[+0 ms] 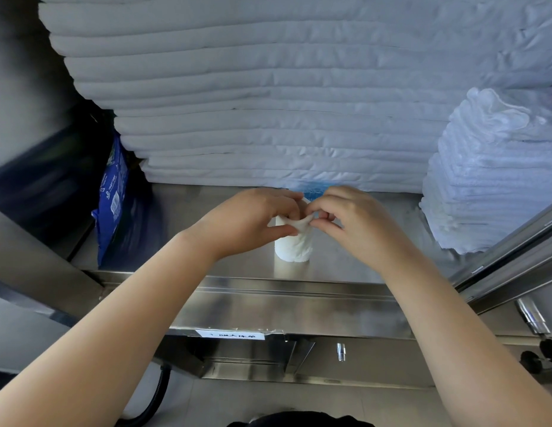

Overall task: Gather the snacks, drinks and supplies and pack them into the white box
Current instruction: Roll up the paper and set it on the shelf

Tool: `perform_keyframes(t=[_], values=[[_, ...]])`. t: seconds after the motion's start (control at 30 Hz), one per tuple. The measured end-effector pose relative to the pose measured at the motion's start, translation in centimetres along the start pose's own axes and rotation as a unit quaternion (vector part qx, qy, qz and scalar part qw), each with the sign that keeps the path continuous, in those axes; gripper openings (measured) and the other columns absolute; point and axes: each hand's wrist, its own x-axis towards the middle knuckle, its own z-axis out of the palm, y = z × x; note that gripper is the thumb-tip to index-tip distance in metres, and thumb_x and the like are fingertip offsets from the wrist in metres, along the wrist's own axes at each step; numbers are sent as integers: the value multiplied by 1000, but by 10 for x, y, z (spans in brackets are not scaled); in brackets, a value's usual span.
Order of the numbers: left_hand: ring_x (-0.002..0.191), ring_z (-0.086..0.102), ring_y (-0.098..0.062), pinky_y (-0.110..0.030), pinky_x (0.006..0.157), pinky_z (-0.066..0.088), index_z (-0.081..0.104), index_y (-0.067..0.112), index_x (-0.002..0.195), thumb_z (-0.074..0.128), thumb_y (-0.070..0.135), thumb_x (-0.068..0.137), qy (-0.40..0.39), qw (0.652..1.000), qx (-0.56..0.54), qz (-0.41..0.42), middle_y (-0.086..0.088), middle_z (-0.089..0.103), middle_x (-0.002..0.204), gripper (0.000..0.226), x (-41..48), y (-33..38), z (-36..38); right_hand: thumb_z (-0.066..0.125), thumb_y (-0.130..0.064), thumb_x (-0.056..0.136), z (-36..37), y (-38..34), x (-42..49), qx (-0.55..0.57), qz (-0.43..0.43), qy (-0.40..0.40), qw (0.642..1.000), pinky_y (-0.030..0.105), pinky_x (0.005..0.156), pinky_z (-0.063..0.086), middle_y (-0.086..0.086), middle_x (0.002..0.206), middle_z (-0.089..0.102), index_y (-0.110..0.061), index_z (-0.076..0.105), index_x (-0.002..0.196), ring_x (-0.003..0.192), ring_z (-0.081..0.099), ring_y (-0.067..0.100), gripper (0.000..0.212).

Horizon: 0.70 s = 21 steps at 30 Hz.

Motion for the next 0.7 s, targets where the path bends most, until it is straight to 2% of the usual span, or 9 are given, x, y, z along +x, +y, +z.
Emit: perform_keyframes(t=[0.13, 0.2, 0.27, 0.33, 0.43, 0.57, 0.63, 0.7], values=[[119, 53, -16, -29, 92, 43, 67, 12, 96, 70, 16, 82, 32, 999, 21, 3, 2, 66, 109, 15, -6, -5, 5, 73, -15, 79, 2, 1, 0, 9, 3, 13, 1000, 21, 71, 37, -2, 84, 55, -16, 72, 90, 82, 50, 13, 11], [116, 53, -18, -27, 95, 41, 66, 9, 101, 72, 14, 81, 77, 996, 47, 14, -2, 65, 110, 22, -11, -6, 12, 75, -17, 78, 3, 2, 0, 7, 5, 19, 1000, 20, 76, 37, 0, 93, 56, -16, 71, 87, 90, 50, 13, 10], [112, 53, -20, -24, 97, 38, 62, 7, 110, 74, 15, 78, 129, 990, 54, -16, -7, 59, 117, 35, -17, -4, 25, 74, -17, 79, 5, 0, 0, 9, 13, 17, 1000, 24, 82, 39, 1, 105, 58, -14, 70, 85, 98, 53, 16, 8], [117, 49, -21, -23, 99, 36, 54, 7, 121, 76, 20, 76, 155, 985, 36, -65, -8, 51, 127, 51, -25, -2, 40, 72, -18, 82, 8, -3, 0, 22, 24, 15, 999, 28, 85, 42, 0, 111, 59, -13, 69, 86, 104, 55, 18, 7], [115, 49, -18, -19, 93, 37, 42, 14, 131, 75, 24, 76, 178, 977, 0, -118, -3, 43, 131, 65, -30, 1, 61, 72, -18, 82, 14, -9, 0, 24, 36, 39, 998, 28, 80, 43, -4, 99, 62, -14, 68, 86, 96, 56, 19, 7], [106, 51, -12, -18, 79, 42, 32, 29, 136, 71, 27, 80, 214, 962, -29, -166, 7, 44, 121, 68, -25, 5, 75, 74, -18, 80, 25, -18, -1, 11, 45, 102, 994, 27, 76, 43, -3, 84, 64, -13, 71, 84, 84, 57, 23, 7], [103, 51, -13, -18, 79, 41, 30, 28, 137, 70, 27, 81, 235, 956, -31, -172, 5, 46, 120, 69, -24, 6, 80, 75, -19, 80, 32, -22, 0, 8, 45, 131, 990, 29, 74, 44, -2, 82, 65, -13, 72, 84, 81, 58, 24, 8], [100, 50, -14, -18, 83, 39, 31, 20, 140, 69, 25, 82, 263, 946, -29, -186, 0, 49, 117, 70, -23, 5, 82, 74, -20, 80, 38, -24, 4, 15, 48, 148, 988, 31, 72, 45, -3, 81, 65, -13, 72, 83, 80, 58, 25, 8]])
